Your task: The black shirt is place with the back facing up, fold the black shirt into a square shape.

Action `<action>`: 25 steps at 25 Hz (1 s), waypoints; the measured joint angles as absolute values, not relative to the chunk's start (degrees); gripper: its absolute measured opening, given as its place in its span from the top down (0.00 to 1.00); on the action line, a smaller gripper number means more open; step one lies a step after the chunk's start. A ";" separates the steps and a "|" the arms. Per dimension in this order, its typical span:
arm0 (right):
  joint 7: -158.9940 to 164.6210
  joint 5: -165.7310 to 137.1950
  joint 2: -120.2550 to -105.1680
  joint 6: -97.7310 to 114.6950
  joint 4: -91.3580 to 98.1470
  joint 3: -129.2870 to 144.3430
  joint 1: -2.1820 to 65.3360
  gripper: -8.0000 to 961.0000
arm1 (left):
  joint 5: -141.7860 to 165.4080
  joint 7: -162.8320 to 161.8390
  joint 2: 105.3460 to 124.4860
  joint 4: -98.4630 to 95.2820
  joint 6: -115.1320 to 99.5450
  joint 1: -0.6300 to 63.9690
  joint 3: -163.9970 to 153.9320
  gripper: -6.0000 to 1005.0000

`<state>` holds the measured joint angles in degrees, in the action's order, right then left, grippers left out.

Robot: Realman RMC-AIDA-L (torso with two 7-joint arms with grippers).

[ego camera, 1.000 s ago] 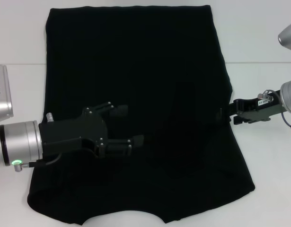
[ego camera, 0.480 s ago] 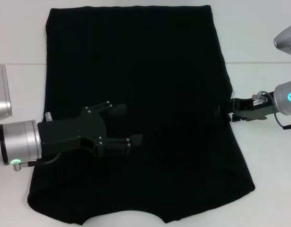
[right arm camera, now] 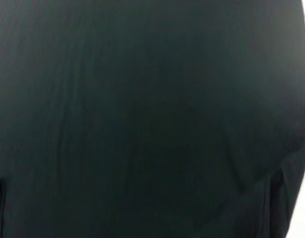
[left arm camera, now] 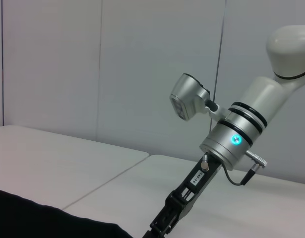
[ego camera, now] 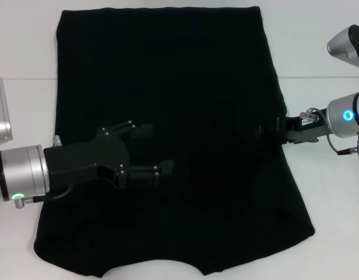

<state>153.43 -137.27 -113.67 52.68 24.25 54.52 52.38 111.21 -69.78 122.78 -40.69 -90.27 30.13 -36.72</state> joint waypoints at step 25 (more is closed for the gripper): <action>153.73 -137.29 -112.94 54.25 23.66 54.14 50.92 0.34 | 111.18 -69.82 122.79 -40.61 -90.08 30.23 -36.30 0.07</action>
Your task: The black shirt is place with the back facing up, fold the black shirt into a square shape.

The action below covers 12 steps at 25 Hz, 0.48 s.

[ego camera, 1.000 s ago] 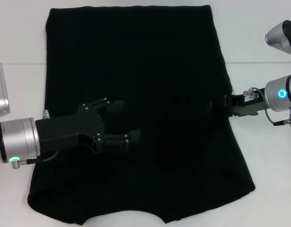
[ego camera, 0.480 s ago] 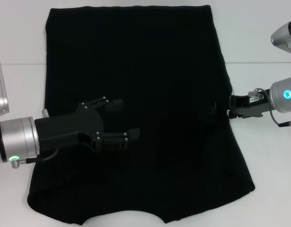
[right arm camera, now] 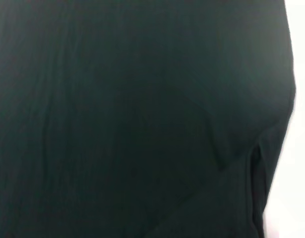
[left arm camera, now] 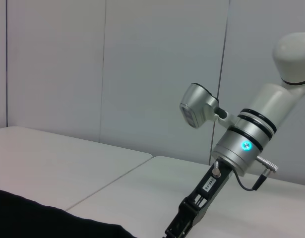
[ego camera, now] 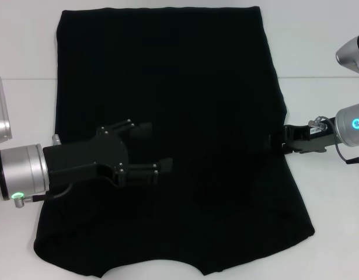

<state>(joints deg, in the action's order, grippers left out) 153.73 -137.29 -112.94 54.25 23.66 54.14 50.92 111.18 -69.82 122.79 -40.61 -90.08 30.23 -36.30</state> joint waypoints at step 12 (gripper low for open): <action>153.80 -137.17 -113.21 52.39 23.64 54.14 50.28 0.60 | 111.18 -69.82 122.87 -40.61 -90.09 30.30 -36.30 0.07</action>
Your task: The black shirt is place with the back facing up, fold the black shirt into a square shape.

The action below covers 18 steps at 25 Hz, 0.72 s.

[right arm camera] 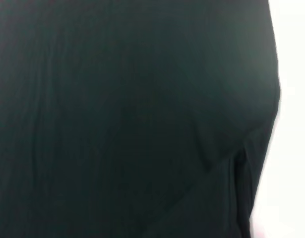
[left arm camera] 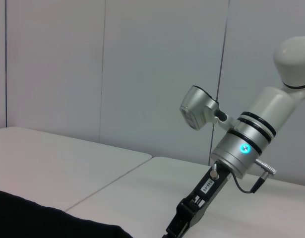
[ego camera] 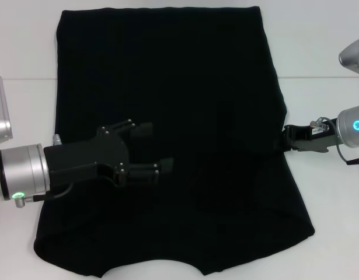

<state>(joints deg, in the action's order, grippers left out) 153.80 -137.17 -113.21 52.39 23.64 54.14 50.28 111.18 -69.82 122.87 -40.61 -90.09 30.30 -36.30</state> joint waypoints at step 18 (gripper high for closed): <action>151.57 -135.87 -113.51 51.34 24.44 54.12 50.37 0.99 | 111.18 -69.83 122.78 -40.61 -90.09 30.24 -36.21 0.07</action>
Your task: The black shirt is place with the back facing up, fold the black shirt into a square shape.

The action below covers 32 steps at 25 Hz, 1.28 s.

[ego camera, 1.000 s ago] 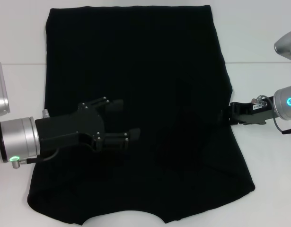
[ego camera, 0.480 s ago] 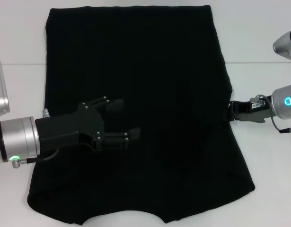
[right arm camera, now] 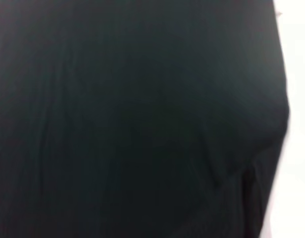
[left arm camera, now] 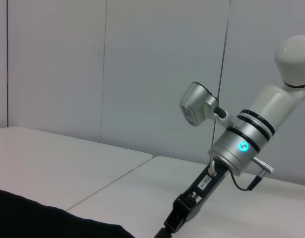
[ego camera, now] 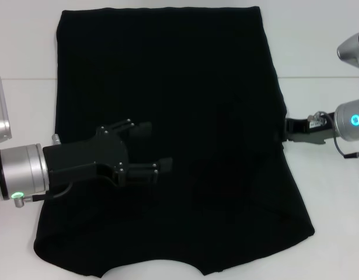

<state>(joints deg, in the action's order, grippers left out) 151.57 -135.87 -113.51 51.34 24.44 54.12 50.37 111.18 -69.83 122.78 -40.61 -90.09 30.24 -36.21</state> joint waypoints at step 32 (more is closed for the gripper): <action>153.90 -135.50 -112.08 51.74 22.73 53.90 50.13 0.59 | 111.18 -69.80 122.93 -40.52 -90.08 30.67 -36.21 0.07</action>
<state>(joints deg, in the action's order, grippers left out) 153.90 -135.50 -112.08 51.74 22.73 53.90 50.13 111.18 -69.80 122.93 -40.52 -90.08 30.67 -36.21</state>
